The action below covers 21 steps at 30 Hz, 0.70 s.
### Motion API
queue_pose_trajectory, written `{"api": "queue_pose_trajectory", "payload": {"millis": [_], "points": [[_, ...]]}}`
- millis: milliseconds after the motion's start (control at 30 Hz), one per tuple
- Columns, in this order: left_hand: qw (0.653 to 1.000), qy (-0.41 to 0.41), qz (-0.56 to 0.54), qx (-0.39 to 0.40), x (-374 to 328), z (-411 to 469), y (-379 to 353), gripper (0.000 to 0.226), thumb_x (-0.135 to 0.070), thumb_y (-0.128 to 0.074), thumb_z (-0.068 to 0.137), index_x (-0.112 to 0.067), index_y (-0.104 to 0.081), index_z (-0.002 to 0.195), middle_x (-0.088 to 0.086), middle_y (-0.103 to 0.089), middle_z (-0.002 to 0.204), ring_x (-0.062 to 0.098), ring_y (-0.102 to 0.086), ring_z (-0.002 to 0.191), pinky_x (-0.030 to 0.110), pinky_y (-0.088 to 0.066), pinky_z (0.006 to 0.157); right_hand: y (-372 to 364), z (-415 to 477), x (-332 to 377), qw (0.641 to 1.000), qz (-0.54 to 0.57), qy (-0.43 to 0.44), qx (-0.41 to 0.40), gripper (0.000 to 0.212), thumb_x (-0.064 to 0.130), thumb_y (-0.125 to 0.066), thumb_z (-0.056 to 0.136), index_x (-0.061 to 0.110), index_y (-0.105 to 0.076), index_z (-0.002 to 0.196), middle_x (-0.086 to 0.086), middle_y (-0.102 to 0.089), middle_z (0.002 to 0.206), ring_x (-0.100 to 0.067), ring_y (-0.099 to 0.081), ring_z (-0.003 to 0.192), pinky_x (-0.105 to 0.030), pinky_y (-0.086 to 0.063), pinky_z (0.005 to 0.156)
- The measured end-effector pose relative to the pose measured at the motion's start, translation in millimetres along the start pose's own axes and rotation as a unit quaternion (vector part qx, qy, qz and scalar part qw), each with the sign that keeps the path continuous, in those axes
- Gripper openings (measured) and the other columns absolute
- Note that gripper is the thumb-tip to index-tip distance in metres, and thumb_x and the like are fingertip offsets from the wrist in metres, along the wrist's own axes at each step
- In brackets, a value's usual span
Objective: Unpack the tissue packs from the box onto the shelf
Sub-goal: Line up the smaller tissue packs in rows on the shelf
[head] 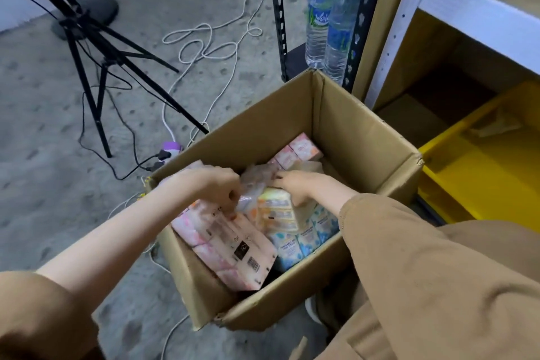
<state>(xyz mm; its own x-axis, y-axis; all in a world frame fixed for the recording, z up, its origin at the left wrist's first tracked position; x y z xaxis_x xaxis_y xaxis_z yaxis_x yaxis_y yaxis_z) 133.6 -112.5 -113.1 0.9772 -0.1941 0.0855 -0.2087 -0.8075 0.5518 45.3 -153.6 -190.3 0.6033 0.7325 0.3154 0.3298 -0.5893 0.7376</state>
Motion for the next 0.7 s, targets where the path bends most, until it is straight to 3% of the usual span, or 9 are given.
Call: {"api": "queue_pose_trajectory", "payload": {"millis": [100,167,233,333,400,500,600,700], "points": [[0.995,-0.009,0.004,-0.099,8.1,-24.1,13.2,0.025,-0.04,-0.067,0.078,-0.028,-0.069,0.1,-0.007,-0.067,0.107,0.016,-0.061,0.099,0.025,-0.04,0.071,3.2,-4.2,-3.5,1.0,-0.01,0.013,-0.021,0.061,0.014,-0.064,0.08,0.018,-0.043,0.137,-0.008,-0.039,0.141,-0.029,-0.049,0.12,-0.04,-0.044,0.101],[0.965,-0.084,-0.031,-0.245,10.8,-42.8,23.3,0.021,-0.04,-0.068,0.072,-0.024,-0.073,0.085,-0.006,-0.07,0.091,0.014,-0.065,0.091,0.017,-0.034,0.059,3.8,-7.8,-6.4,0.999,0.0,0.015,-0.041,0.058,0.012,-0.064,0.079,0.018,-0.046,0.134,-0.009,-0.044,0.136,-0.029,-0.051,0.117,-0.042,-0.046,0.099],[0.92,-0.147,-0.052,-0.358,14.4,-64.7,24.3,0.027,-0.042,-0.059,0.066,-0.018,-0.072,0.065,-0.002,-0.069,0.067,0.012,-0.062,0.072,0.022,-0.036,0.058,4.1,-13.8,-9.3,0.998,0.025,0.014,-0.059,0.059,0.008,-0.062,0.079,0.017,-0.045,0.135,-0.01,-0.046,0.134,-0.029,-0.049,0.119,-0.041,-0.043,0.102],[0.905,-0.153,-0.053,-0.393,15.9,-68.1,5.5,0.027,-0.043,-0.053,0.064,-0.02,-0.068,0.064,0.0,-0.065,0.06,0.012,-0.045,0.073,0.02,-0.039,0.056,5.0,-22.5,-10.4,0.995,0.045,0.021,-0.086,0.061,0.004,-0.062,0.079,0.017,-0.044,0.135,-0.008,-0.049,0.136,-0.025,-0.045,0.126,-0.035,-0.037,0.106],[0.928,-0.142,-0.049,-0.341,7.8,-60.0,-1.7,0.022,-0.045,-0.063,0.063,-0.026,-0.063,0.075,0.0,-0.067,0.075,0.008,-0.05,0.081,0.025,-0.048,0.058,4.1,-25.6,-9.3,0.994,0.05,0.025,-0.097,0.058,0.005,-0.063,0.079,0.016,-0.046,0.134,-0.007,-0.052,0.135,-0.025,-0.046,0.126,-0.035,-0.036,0.106],[0.983,-0.106,0.033,-0.147,-15.1,-36.0,-17.6,0.047,-0.037,-0.074,0.068,-0.023,-0.059,0.111,0.0,-0.058,0.114,0.016,-0.049,0.11,0.032,-0.045,0.084,2.3,-25.1,-6.8,0.994,0.052,0.027,-0.096,0.055,0.008,-0.065,0.079,0.014,-0.047,0.13,-0.008,-0.054,0.131,-0.026,-0.047,0.122,-0.039,-0.039,0.105],[0.988,-0.097,0.104,-0.063,-32.1,-20.0,-15.2,0.08,-0.041,-0.076,0.069,-0.023,-0.039,0.137,-0.003,-0.041,0.139,0.018,-0.037,0.127,0.031,-0.036,0.103,1.5,-23.2,-5.9,0.996,0.039,0.021,-0.084,0.056,0.012,-0.067,0.08,0.012,-0.044,0.132,-0.01,-0.05,0.134,-0.026,-0.046,0.123,-0.038,-0.038,0.106],[0.984,-0.087,0.154,0.023,-26.7,-4.3,-22.7,0.096,-0.047,-0.075,0.067,-0.023,-0.025,0.145,0.0,-0.025,0.153,0.021,-0.025,0.14,0.037,-0.025,0.117,2.4,-22.4,-2.7,0.997,0.03,0.023,-0.069,0.068,0.01,-0.066,0.081,0.013,-0.034,0.14,-0.01,-0.042,0.142,-0.026,-0.04,0.13,-0.038,-0.033,0.111]]}}
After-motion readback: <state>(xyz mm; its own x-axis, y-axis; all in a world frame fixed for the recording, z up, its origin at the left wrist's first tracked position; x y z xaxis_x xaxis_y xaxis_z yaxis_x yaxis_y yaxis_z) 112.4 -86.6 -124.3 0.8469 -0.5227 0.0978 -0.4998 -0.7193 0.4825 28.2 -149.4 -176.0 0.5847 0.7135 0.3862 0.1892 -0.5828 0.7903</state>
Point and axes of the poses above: each hand's wrist, its own z-axis towards the middle knuckle, its own y-axis out of the back of the hand, x = y × z, the point moved 8 cm from there along z, towards the middle knuckle
